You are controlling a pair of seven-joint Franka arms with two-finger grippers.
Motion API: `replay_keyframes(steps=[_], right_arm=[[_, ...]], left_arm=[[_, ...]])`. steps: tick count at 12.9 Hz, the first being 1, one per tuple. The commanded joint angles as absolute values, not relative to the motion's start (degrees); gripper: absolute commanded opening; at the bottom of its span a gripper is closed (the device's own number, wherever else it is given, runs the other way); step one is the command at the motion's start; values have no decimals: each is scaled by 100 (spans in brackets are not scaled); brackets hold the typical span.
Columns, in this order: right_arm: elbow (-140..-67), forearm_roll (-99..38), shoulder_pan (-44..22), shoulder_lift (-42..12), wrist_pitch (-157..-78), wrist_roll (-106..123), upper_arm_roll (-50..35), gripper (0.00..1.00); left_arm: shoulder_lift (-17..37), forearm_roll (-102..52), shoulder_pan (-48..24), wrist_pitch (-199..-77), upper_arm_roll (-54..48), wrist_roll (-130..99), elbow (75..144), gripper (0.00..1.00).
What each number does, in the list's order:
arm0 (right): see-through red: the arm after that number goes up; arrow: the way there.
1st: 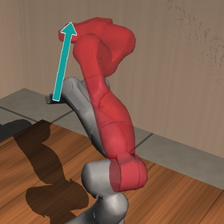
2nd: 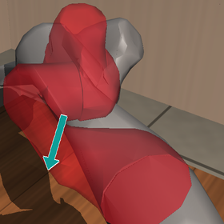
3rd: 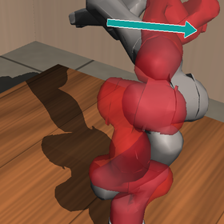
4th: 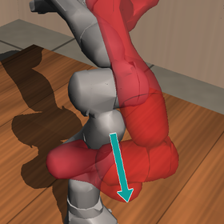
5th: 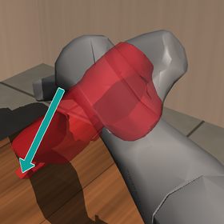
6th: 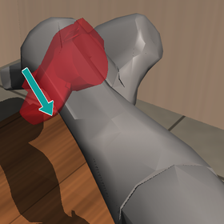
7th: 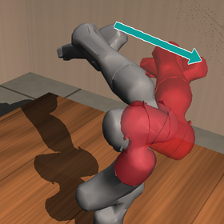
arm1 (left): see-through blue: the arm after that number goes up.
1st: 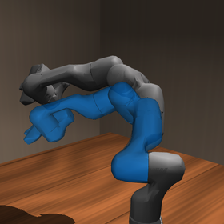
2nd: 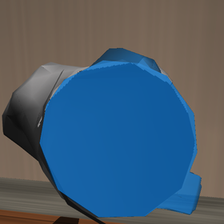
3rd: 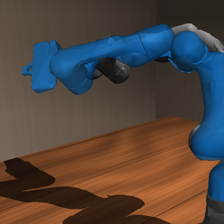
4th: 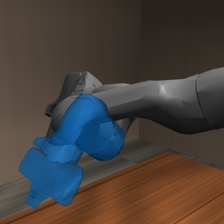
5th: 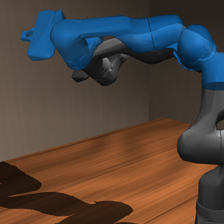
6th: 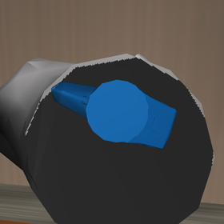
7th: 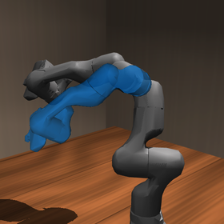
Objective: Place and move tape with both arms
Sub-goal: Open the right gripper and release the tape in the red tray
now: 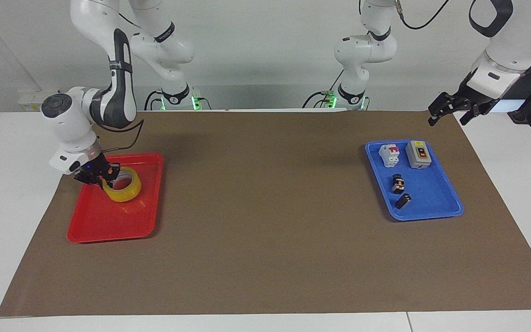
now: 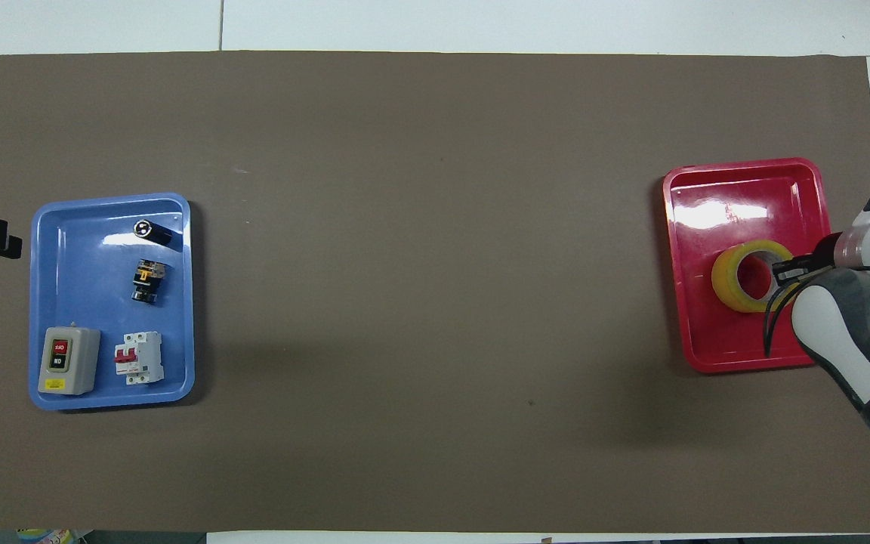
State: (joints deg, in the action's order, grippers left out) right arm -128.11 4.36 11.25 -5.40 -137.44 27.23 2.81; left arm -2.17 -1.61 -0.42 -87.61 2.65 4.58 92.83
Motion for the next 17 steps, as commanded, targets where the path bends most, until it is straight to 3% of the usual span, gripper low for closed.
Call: replay_keyframes(steps=[1,3,4,5,6,12,17], right_arm=[[-12972,316,1310,-606,-14044,2848,193,0],[-12955,316,1327,-755,-14115,2856,193,0],[-12842,316,1327,-765,-14020,2848,193,31],[-12693,316,1310,-765,-13827,2848,193,90],[-12500,316,1275,-704,-13521,2822,185,100],[-10304,308,600,-203,-10525,1779,123,100],[-9994,308,536,904,-8854,1239,132,100]], left_arm=[[-316,-229,-62,-8710,272,404,9378,100],[-316,-229,-62,-8710,272,404,9378,100],[-316,-229,-62,-8710,272,404,9378,100],[-316,-229,-62,-8710,272,404,9378,100],[-316,-229,-62,-8710,272,404,9378,100],[-316,-229,-62,-8710,281,404,9378,100],[-316,-229,-62,-8710,272,404,9378,100]])
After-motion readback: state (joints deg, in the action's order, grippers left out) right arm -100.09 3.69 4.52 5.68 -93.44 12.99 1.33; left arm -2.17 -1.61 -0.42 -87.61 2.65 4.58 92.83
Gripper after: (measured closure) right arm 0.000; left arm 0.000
